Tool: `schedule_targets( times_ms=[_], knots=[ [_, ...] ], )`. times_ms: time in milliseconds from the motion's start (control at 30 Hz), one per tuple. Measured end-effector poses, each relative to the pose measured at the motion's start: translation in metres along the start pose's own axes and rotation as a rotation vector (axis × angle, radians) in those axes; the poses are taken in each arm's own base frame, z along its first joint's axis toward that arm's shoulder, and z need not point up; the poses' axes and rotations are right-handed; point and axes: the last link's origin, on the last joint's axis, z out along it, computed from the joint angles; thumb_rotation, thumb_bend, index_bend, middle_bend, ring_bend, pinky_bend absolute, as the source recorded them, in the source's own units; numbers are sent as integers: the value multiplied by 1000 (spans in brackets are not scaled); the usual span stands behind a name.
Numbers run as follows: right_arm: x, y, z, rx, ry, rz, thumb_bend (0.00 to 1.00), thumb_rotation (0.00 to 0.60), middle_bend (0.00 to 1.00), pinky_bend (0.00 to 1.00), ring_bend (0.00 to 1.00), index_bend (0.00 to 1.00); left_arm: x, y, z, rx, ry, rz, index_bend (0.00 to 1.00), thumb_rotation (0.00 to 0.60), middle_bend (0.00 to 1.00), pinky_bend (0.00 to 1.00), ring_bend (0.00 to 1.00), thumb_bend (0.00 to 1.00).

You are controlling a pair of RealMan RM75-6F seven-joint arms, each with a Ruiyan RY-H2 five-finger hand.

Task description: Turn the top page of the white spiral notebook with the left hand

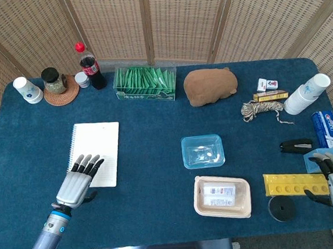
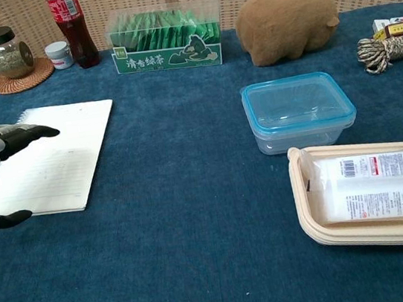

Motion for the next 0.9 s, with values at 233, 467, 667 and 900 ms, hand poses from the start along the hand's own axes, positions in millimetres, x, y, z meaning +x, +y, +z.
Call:
schedule_targets(
  times_ms=[233, 467, 667, 900],
  knots=[
    [2, 5, -5, -18, 8, 4, 146, 600, 236, 306, 157, 223, -6, 9, 14, -9, -20, 14, 0, 600, 0, 5, 0, 242],
    [3, 7, -7, -23, 16, 8, 146, 600, 235, 305, 157, 206, -11, 18, 23, -20, -34, 9, 0, 600, 0, 4, 0, 242],
    [4, 10, -9, -30, 25, 11, 146, 600, 235, 306, 157, 199, -14, 23, 27, -21, -43, 6, 0, 600, 0, 4, 0, 242],
    [4, 12, -11, -35, 31, 19, 146, 600, 235, 306, 157, 197, -19, 29, 35, -14, -49, -2, 0, 600, 4, 4, 0, 242]
  ],
)
